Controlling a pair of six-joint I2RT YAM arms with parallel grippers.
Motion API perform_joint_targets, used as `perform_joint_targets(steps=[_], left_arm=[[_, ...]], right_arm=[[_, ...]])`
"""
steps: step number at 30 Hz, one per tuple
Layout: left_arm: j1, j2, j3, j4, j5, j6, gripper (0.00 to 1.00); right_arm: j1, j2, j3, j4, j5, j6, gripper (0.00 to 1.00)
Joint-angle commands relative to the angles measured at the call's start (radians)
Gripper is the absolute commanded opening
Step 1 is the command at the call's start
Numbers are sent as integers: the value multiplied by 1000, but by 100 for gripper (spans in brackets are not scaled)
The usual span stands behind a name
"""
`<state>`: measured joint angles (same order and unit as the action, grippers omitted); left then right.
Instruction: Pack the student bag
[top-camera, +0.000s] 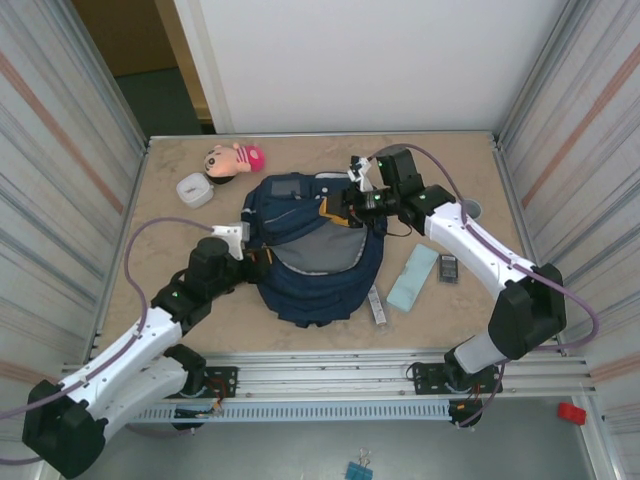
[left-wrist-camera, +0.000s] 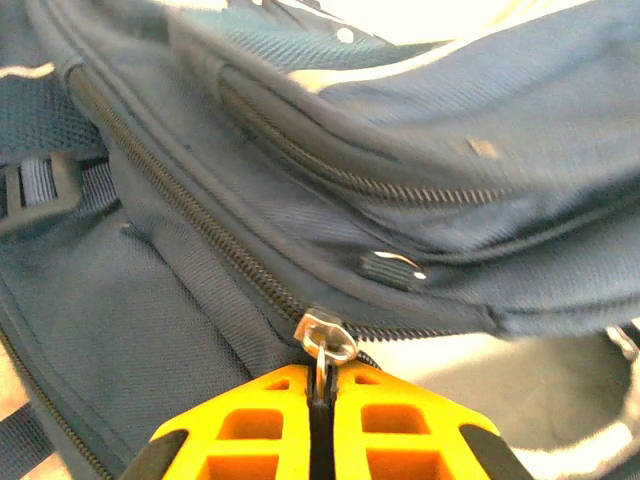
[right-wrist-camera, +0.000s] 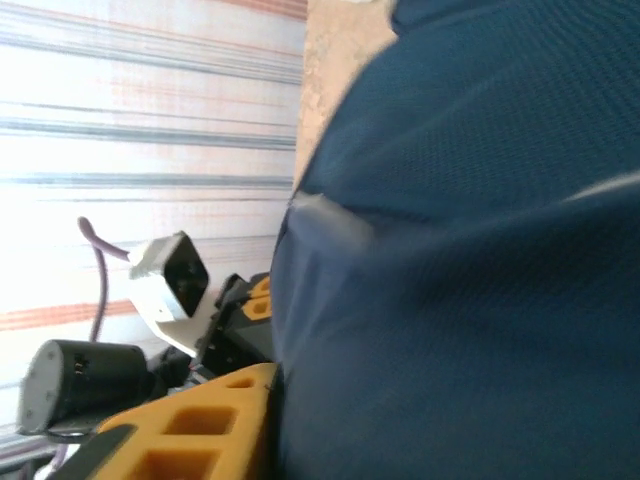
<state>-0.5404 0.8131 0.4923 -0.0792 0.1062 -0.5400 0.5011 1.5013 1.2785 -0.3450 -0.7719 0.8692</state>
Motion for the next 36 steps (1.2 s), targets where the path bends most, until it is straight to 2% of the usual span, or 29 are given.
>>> perform_joint_targets(steps=[1, 3, 6, 9, 11, 12, 13, 14, 16, 17, 20, 22, 25, 27, 32, 36], left_arm=[[-23, -40, -44, 35, 51, -25, 0], [-88, -53, -48, 34, 31, -27, 0], [-188, -50, -47, 37, -24, -35, 0], [-261, -37, -46, 58, -68, -38, 0], [-280, -27, -46, 75, -79, -41, 0], [-279, -20, -44, 79, -79, -44, 0], [-280, -12, -40, 76, -85, -45, 0], [-280, -4, -35, 63, -98, -41, 0], [-280, 3, -24, 30, -144, -31, 8], [-277, 5, -20, 1, -180, -31, 13], [-245, 1, -24, -37, -209, -31, 24], [-224, -6, -38, -24, -192, -28, 22], [-211, -14, -50, -23, -181, -19, 12], [-210, -21, -59, -22, -193, -6, 1], [-186, -29, -69, -34, -244, 13, 0], [-116, -13, -71, -34, -254, 9, 0]], right_arm=[[-13, -19, -9, 107, -29, 49, 50], [-4, -37, -90, 230, 17, 148, 56], [34, -75, -202, 380, 111, 260, 59], [82, -93, -255, 417, 196, 291, 59], [113, -102, -281, 416, 250, 292, 59], [126, -105, -290, 405, 275, 288, 57], [133, -106, -293, 393, 290, 277, 52], [137, -109, -294, 372, 301, 264, 42], [131, -117, -286, 340, 296, 235, 24], [122, -123, -274, 317, 286, 215, 19], [101, -132, -211, 226, 230, 140, 10], [97, -131, -170, 177, 199, 102, 7], [83, -125, -150, 167, 150, 93, 5], [70, -120, -144, 170, 122, 91, 3], [62, -110, -101, 146, 56, 72, 1], [60, -111, -45, 79, 13, 27, 1]])
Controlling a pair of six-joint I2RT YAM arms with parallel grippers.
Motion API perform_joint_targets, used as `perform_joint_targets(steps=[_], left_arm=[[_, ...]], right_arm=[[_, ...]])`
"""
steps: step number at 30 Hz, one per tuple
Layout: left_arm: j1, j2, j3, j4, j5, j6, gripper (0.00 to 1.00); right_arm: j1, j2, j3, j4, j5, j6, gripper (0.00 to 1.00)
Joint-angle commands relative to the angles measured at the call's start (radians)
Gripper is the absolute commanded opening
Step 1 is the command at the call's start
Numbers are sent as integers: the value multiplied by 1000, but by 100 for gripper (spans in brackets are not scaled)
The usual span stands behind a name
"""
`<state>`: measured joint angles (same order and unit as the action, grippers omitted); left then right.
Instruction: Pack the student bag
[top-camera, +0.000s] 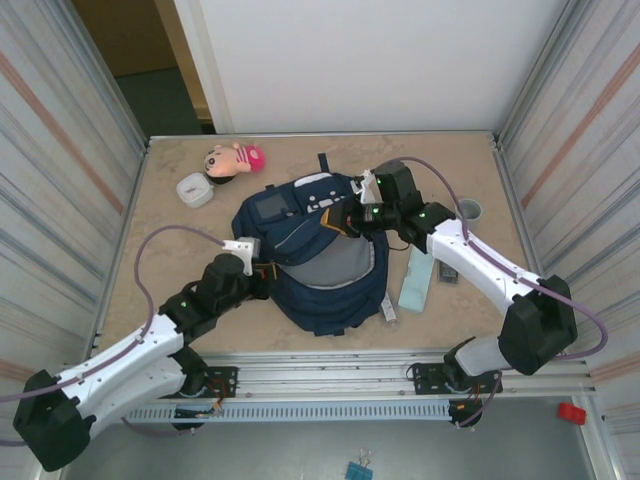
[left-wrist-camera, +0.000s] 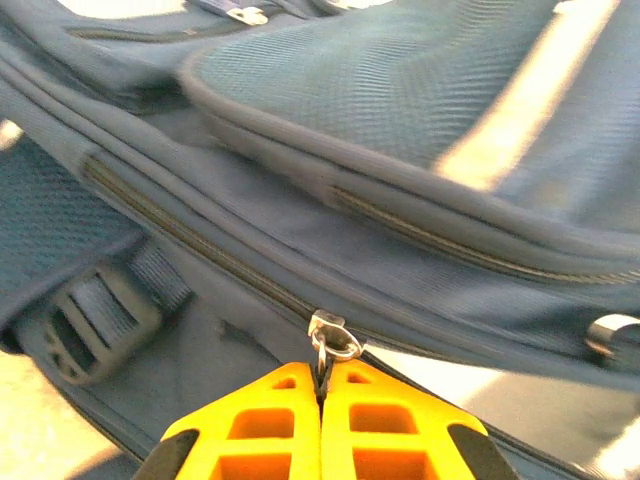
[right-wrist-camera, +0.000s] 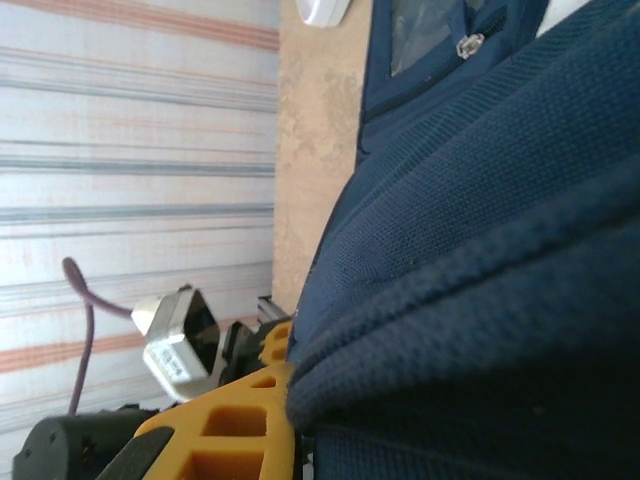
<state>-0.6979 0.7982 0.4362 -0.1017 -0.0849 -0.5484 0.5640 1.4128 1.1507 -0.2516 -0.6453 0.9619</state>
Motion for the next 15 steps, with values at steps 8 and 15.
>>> perform_joint_targets(steps=[8, 15], left_arm=[[184, 104, -7, 67, -63, 30, 1], [232, 151, 65, 34, -49, 8, 27]], right_arm=[[-3, -40, 113, -27, -153, -50, 1], [26, -82, 6, 133, 15, 80, 0]])
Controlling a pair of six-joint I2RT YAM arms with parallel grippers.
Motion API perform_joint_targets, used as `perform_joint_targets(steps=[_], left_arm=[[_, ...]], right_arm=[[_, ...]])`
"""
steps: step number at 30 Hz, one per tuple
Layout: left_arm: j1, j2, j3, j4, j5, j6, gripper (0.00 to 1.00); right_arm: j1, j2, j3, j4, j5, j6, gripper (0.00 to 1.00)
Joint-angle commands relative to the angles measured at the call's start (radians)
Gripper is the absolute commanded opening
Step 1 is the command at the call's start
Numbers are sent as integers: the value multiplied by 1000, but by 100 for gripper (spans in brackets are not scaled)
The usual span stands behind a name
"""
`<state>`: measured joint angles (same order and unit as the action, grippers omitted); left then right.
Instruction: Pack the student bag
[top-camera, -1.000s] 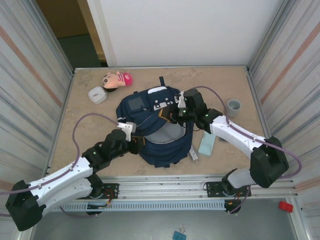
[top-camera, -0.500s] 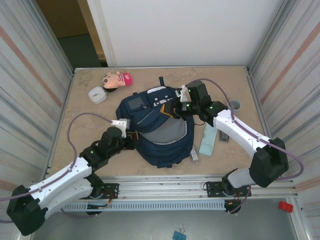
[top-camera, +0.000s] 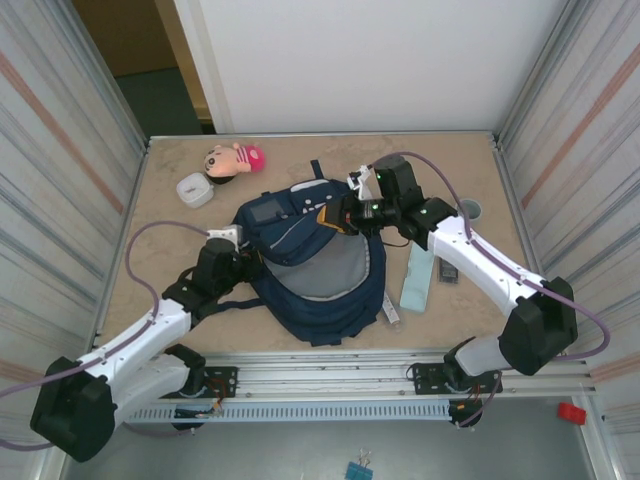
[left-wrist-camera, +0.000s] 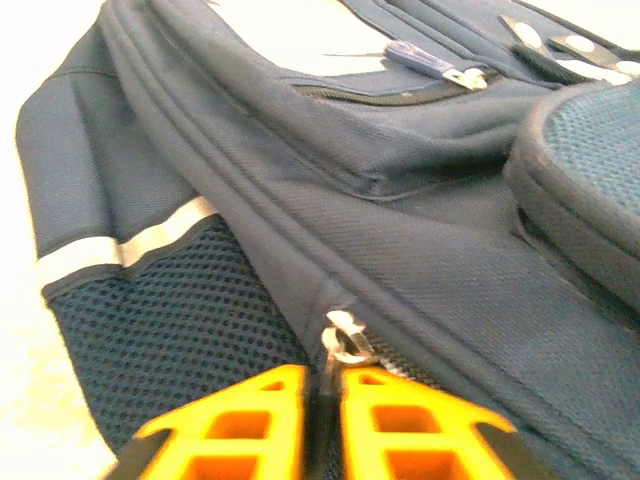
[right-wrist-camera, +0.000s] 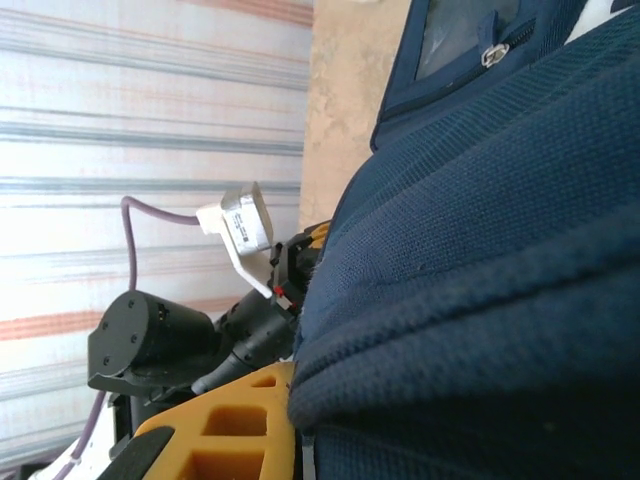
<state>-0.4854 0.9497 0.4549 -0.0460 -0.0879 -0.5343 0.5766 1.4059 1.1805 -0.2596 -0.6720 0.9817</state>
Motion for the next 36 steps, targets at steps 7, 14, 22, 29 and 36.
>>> perform_joint_targets(steps=[7, 14, 22, 29, 36], left_arm=[[21, -120, 112, -234, -71, -111, 61], [20, -240, 184, -404, -125, -121, 77], [20, -228, 219, -435, -113, -113, 78], [20, -218, 217, -420, -66, -127, 78], [20, -195, 178, -393, -98, -82, 80]], right_arm=[[91, -62, -135, 341, 299, 180, 0], [211, 46, -159, 482, 464, 267, 0], [285, 159, -153, 522, 560, 305, 15], [307, 150, -185, 382, 511, 268, 54], [328, 61, -268, 227, 451, 226, 65]])
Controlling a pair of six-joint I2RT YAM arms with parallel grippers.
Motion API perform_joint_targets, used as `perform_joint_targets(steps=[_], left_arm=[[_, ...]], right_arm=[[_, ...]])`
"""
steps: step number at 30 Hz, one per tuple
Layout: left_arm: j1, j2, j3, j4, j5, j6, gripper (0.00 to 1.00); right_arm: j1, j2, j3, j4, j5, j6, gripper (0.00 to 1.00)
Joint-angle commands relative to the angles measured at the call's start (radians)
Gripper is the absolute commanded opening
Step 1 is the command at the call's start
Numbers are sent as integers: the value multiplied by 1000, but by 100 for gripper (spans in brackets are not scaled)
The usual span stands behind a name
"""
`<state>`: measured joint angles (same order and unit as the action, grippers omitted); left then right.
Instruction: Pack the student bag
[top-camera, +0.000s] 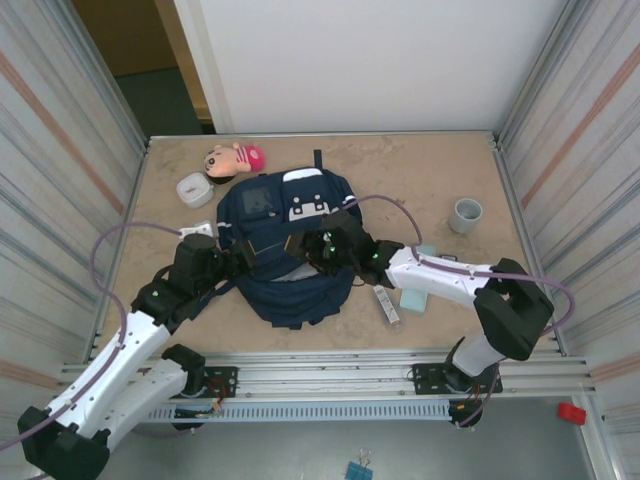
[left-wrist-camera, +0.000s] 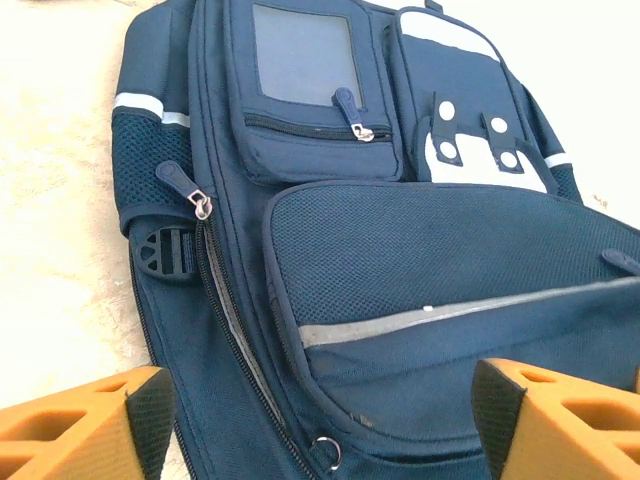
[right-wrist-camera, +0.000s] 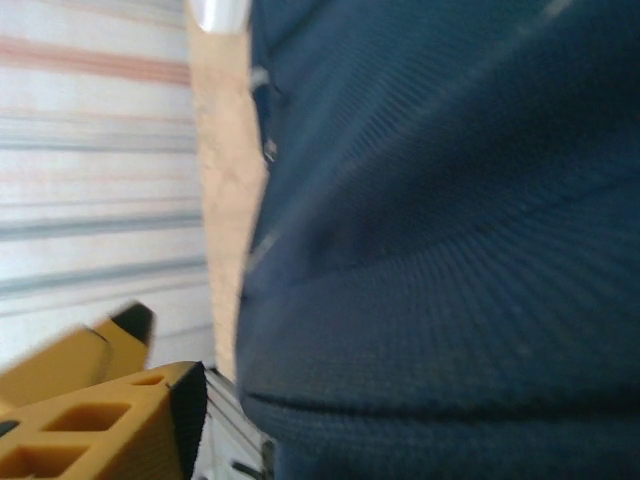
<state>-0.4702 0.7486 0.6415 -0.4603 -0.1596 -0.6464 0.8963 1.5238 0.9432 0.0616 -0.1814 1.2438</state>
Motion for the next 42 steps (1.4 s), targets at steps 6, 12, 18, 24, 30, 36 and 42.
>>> perform_joint_targets(steps=[6, 12, 18, 24, 30, 36, 42], left_arm=[[4, 34, -5, 51, 14, 59, 81], [2, 73, -13, 130, 151, 64, 80], [-65, 171, 17, 169, 189, 66, 80], [-179, 273, 77, 208, 233, 270, 79], [-303, 378, 113, 243, 221, 660, 86], [-324, 493, 165, 263, 186, 827, 94], [-319, 544, 201, 272, 146, 877, 97]], right_arm=[[18, -197, -43, -313, -59, -138, 68], [-125, -292, 24, -678, -85, -361, 69], [-357, -309, 51, -948, -13, -574, 70], [-491, -301, 11, -975, -33, -672, 69], [-637, -309, -34, -941, -115, -719, 68], [-674, -324, -58, -901, -166, -716, 70], [-675, -330, -73, -881, -174, -716, 71]])
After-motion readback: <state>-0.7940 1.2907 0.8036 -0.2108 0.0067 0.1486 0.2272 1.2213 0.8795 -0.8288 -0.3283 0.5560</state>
